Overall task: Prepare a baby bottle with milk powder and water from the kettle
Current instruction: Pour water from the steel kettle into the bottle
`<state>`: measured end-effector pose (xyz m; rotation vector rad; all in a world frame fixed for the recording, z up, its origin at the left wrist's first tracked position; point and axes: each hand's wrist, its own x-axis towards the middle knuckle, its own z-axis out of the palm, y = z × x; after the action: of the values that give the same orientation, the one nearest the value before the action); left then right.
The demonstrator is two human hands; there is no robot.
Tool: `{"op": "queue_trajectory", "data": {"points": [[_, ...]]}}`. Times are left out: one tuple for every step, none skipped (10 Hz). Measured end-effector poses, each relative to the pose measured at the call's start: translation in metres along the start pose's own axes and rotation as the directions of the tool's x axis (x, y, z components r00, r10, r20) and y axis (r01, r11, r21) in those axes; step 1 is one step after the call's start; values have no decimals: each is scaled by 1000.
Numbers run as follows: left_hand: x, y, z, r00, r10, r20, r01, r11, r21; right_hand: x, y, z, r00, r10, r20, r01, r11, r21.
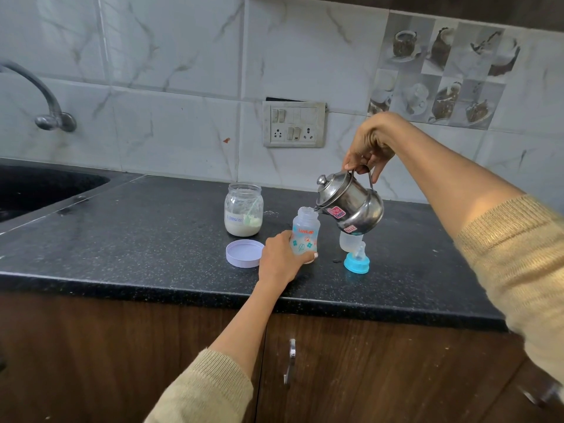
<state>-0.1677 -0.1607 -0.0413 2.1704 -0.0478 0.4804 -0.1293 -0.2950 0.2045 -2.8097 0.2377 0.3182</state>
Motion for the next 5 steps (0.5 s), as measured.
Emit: {"op": "queue_trajectory", "data": {"points": [[0, 0, -1, 1000, 10, 0, -10, 1000, -6, 1, 0, 1, 1000, -1, 4, 1, 1000, 8], [-1, 1, -1, 1000, 9, 6, -9, 1000, -4, 2, 1, 1, 1000, -7, 4, 7, 1000, 5], [-1, 1, -1, 1000, 8, 9, -8, 1000, 0, 2, 1, 1, 1000, -9, 6, 9, 1000, -11], [-1, 1, -1, 1000, 0, 13, 0, 1000, 0, 2, 1, 1, 1000, -13, 5, 13, 1000, -15], [-1, 1, -1, 1000, -3, 15, 3, 1000, 0, 1, 1, 1, 1000, -13, 1, 13, 1000, -17]]}}
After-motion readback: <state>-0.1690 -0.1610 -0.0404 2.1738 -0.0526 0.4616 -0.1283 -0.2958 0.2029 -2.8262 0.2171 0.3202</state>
